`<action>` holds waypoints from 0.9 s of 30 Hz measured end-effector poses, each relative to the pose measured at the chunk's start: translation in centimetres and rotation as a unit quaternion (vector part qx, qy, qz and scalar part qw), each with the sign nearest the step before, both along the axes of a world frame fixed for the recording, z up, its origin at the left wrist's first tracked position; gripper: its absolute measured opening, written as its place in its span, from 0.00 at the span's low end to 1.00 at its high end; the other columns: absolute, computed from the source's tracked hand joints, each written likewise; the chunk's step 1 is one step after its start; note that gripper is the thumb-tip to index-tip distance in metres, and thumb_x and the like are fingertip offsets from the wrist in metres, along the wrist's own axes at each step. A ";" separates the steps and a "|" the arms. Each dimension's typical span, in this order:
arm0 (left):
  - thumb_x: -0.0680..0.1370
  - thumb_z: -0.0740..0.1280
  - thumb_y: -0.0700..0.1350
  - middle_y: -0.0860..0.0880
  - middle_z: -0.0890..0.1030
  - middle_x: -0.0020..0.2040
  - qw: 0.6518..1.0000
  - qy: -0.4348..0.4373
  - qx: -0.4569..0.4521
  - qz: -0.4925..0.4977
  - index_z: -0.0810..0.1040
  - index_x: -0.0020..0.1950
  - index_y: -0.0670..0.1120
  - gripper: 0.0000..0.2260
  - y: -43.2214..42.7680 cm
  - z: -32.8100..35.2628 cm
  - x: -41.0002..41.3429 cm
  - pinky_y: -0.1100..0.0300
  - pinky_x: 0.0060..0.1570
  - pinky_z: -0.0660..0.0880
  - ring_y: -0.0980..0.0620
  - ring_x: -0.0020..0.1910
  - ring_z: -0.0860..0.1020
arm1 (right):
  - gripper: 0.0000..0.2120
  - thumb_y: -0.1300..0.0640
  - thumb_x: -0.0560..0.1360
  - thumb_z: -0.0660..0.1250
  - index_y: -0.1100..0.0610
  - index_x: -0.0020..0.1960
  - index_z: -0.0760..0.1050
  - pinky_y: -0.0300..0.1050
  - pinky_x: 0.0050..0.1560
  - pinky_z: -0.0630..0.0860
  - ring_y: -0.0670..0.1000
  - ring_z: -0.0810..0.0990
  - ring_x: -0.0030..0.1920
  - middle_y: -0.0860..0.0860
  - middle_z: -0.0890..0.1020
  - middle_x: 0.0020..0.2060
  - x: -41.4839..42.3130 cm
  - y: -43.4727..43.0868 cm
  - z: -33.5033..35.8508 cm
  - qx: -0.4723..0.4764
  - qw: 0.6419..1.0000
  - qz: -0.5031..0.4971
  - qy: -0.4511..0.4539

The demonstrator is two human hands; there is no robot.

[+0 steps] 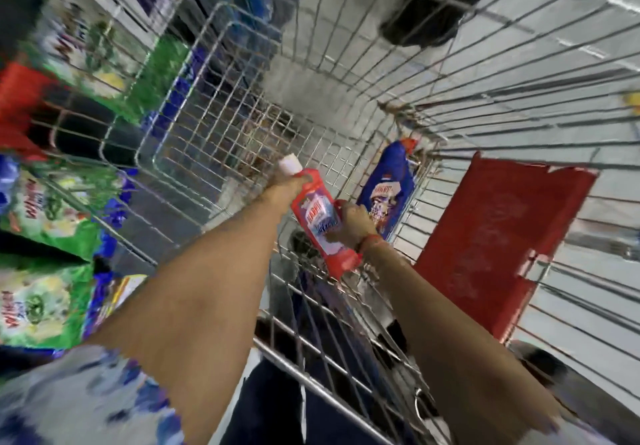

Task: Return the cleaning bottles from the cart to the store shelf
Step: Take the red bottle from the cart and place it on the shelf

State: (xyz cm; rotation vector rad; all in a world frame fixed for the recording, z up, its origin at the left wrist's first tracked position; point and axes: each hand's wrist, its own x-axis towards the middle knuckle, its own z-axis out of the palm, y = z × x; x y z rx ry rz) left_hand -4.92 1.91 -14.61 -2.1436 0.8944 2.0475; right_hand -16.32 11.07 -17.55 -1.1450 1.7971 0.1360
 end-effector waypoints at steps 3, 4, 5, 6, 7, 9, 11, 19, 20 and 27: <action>0.75 0.67 0.43 0.45 0.79 0.42 1.000 0.006 0.000 0.029 0.74 0.49 0.45 0.05 0.6 -1.0 0.5 0.59 0.36 0.75 0.59 0.24 0.77 | 0.27 0.54 0.64 0.75 0.65 0.57 0.71 0.51 0.56 0.73 0.63 0.77 0.55 0.63 0.79 0.56 -0.7 -0.5 -1.1 0.028 0.998 0.062 -0.007; 0.74 0.68 0.43 0.48 0.81 0.37 0.999 0.003 -0.015 0.034 0.75 0.49 0.44 0.06 0.6 -0.9 0.6 0.60 0.38 0.75 0.60 0.25 0.78 | 0.26 0.54 0.63 0.75 0.65 0.56 0.71 0.49 0.55 0.73 0.62 0.77 0.55 0.63 0.79 0.55 -0.8 -0.8 -1.0 0.040 0.996 0.073 -0.018; 0.73 0.69 0.46 0.49 0.82 0.37 0.999 0.003 -0.022 0.032 0.75 0.51 0.43 0.09 0.4 -1.0 0.8 0.61 0.41 0.75 0.59 0.31 0.79 | 0.26 0.56 0.63 0.76 0.65 0.56 0.72 0.47 0.53 0.73 0.61 0.77 0.54 0.62 0.80 0.55 -0.8 -1.2 -0.9 0.042 0.997 0.063 -0.031; 0.72 0.69 0.49 0.49 0.82 0.42 0.999 0.009 -0.012 0.029 0.73 0.56 0.43 0.16 0.2 -0.8 0.9 0.60 0.47 0.73 0.55 0.41 0.80 | 0.26 0.57 0.62 0.77 0.64 0.55 0.72 0.44 0.50 0.72 0.60 0.77 0.54 0.61 0.79 0.54 -0.9 -1.6 -0.8 0.045 0.997 0.041 -0.049; 0.71 0.70 0.52 0.47 0.81 0.49 1.000 0.014 0.002 0.027 0.71 0.61 0.44 0.23 0.0 -0.5 1.0 0.58 0.52 0.71 0.51 0.49 0.78 | 0.27 0.59 0.61 0.78 0.64 0.56 0.72 0.43 0.49 0.71 0.60 0.77 0.54 0.60 0.79 0.55 -1.1 -1.8 -0.7 0.045 0.997 0.023 -0.066; 0.70 0.70 0.54 0.46 0.80 0.50 0.999 0.039 0.006 0.023 0.68 0.62 0.43 0.26 -0.9 0.7 1.2 0.59 0.48 0.73 0.48 0.49 0.79 | 0.27 0.61 0.62 0.77 0.62 0.57 0.71 0.41 0.48 0.69 0.57 0.77 0.54 0.58 0.79 0.55 -1.5 -2.1 0.1 0.050 0.993 -0.017 -0.110; 0.71 0.70 0.53 0.49 0.80 0.42 0.998 0.059 -0.026 0.021 0.72 0.52 0.44 0.17 -2.0 2.0 1.1 0.64 0.34 0.75 0.53 0.40 0.79 | 0.27 0.63 0.63 0.76 0.62 0.58 0.70 0.43 0.49 0.71 0.55 0.77 0.52 0.57 0.79 0.54 -1.8 -2.5 1.3 0.040 0.982 -0.071 -0.172; 0.62 0.76 0.58 0.51 0.84 0.31 0.976 0.088 -0.139 0.143 0.76 0.43 0.48 0.18 -5.0 11.5 2.7 0.64 0.26 0.75 0.56 0.26 0.82 | 0.22 0.66 0.64 0.75 0.52 0.52 0.72 0.33 0.38 0.79 0.44 0.80 0.43 0.48 0.79 0.47 0.2 -4.5 10.7 -0.083 0.902 -0.248 -0.343; 0.63 0.75 0.57 0.52 0.84 0.29 0.970 0.102 -0.151 0.162 0.77 0.44 0.48 0.18 -5.1 13.1 3.2 0.64 0.27 0.76 0.56 0.25 0.81 | 0.21 0.66 0.63 0.76 0.50 0.50 0.73 0.34 0.39 0.80 0.45 0.80 0.43 0.47 0.80 0.46 0.7 -4.9 12.3 -0.105 0.899 -0.243 -0.350; 0.75 0.66 0.50 0.54 0.85 0.30 0.918 0.228 -0.229 0.232 0.79 0.43 0.47 0.07 -3.8 24.6 10.3 0.66 0.31 0.79 0.58 0.30 0.82 | 0.17 0.66 0.64 0.74 0.46 0.44 0.80 0.36 0.41 0.80 0.41 0.83 0.40 0.41 0.86 0.38 5.9 -5.8 23.1 -0.190 0.868 -0.148 -0.434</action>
